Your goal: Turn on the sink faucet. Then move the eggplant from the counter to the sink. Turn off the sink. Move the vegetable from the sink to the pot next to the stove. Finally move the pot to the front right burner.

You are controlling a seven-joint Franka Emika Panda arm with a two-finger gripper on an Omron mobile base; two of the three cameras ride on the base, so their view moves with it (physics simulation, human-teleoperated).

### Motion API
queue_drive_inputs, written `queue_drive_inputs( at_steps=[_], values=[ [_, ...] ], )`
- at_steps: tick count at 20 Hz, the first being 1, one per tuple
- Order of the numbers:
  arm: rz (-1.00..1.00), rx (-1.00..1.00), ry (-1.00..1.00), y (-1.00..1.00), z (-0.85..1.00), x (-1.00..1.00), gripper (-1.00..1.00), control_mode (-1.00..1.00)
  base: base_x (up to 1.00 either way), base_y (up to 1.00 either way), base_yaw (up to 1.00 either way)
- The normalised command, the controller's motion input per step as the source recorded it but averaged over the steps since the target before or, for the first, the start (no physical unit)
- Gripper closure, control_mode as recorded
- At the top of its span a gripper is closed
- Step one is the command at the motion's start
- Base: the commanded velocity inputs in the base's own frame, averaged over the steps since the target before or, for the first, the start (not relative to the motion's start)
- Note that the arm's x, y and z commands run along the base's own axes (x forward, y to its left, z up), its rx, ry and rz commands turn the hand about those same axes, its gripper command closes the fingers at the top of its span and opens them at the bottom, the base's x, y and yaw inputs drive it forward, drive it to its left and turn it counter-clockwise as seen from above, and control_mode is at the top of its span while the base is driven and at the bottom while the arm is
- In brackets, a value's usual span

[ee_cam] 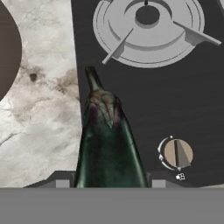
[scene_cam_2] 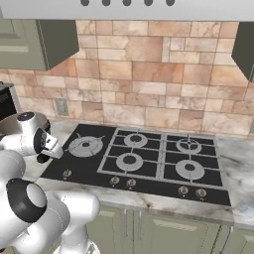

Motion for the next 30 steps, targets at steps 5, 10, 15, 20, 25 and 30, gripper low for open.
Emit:
queue_drive_inputs(
  at_steps=[5,10,15,20,25,30],
  values=[
    [0.00,0.00,0.00,0.00,0.00,0.00,1.00,1.00,0.05,-0.02,0.00],
    [0.00,0.00,0.00,0.00,0.00,0.00,1.00,1.00,0.17,-0.16,-0.02],
    [0.00,0.00,0.00,0.00,0.03,0.07,1.00,-1.00,0.14,-0.02,0.00],
    [0.00,0.00,0.00,0.00,0.68,0.08,1.00,-1.00,0.00,0.00,0.00],
    [0.00,0.00,0.00,0.04,0.83,0.00,1.00,-1.00,0.00,0.00,0.00],
    [0.00,0.00,0.00,0.31,0.54,0.01,1.00,-1.00,0.00,0.00,0.00]
  ],
)
